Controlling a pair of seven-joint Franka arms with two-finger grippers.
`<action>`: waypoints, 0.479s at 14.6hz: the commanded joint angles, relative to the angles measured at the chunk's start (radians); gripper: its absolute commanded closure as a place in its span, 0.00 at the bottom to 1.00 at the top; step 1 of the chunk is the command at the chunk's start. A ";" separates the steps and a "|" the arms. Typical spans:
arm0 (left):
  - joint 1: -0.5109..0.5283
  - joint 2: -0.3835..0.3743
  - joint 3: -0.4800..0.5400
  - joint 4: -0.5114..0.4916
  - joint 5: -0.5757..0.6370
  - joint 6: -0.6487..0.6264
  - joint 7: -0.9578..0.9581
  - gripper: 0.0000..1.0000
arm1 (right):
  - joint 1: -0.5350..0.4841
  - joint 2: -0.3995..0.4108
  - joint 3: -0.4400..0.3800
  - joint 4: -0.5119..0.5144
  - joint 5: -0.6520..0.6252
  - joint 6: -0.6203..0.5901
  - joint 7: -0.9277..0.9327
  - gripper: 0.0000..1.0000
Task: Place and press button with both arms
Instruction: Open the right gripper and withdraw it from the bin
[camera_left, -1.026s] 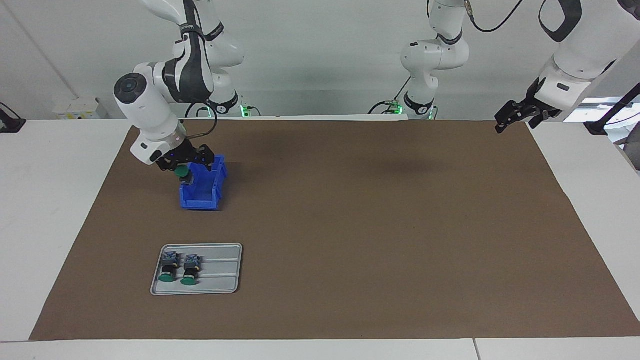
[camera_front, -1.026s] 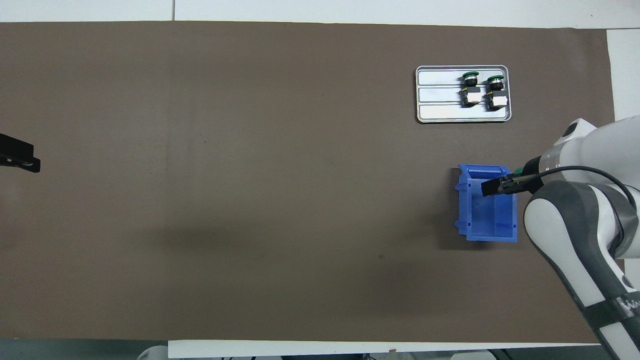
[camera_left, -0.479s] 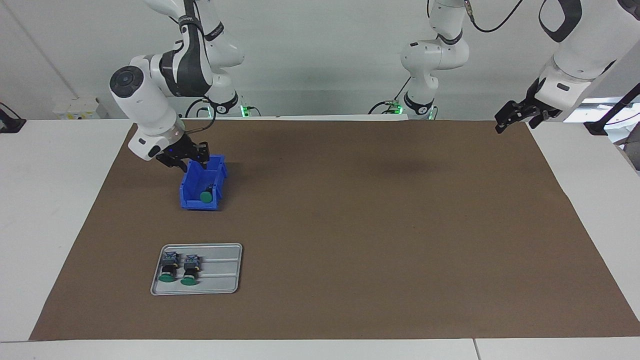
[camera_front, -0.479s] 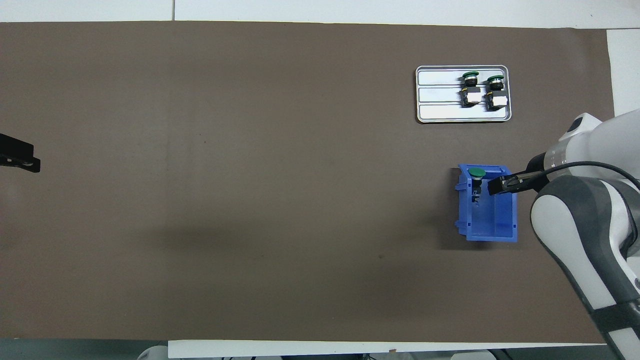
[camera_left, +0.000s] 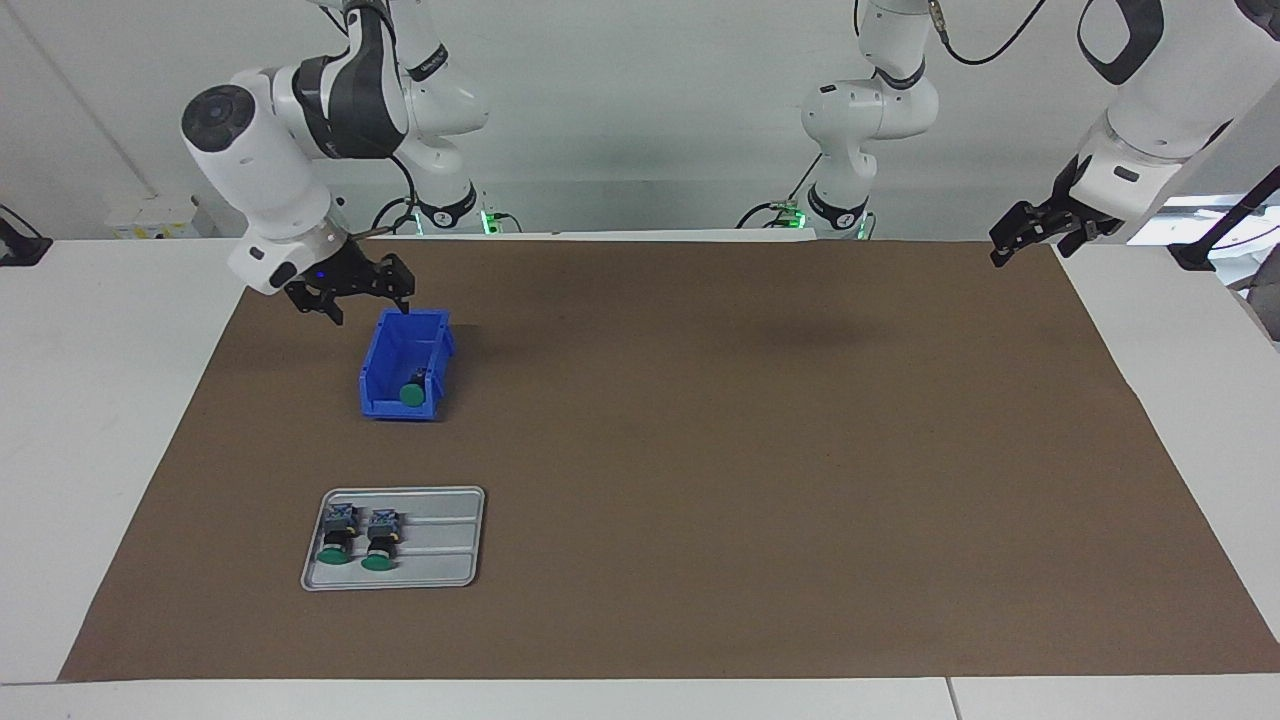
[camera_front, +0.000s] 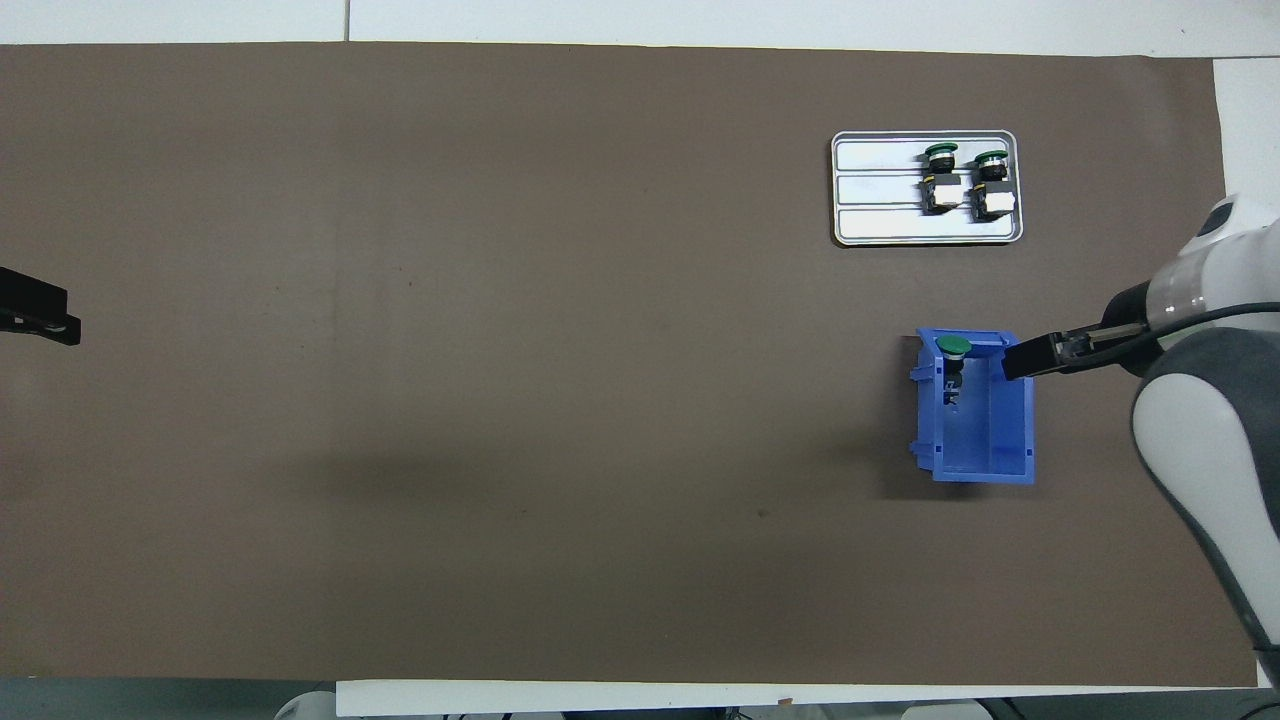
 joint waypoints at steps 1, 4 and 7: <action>-0.005 -0.015 0.005 -0.007 0.021 -0.001 0.001 0.00 | -0.063 0.028 0.002 0.162 -0.009 -0.113 0.007 0.01; -0.005 -0.015 0.005 -0.007 0.021 -0.001 0.001 0.00 | -0.093 0.120 -0.004 0.415 -0.007 -0.288 0.011 0.01; -0.005 -0.015 0.005 -0.007 0.021 -0.001 0.001 0.00 | -0.120 0.176 -0.004 0.556 -0.021 -0.358 0.011 0.01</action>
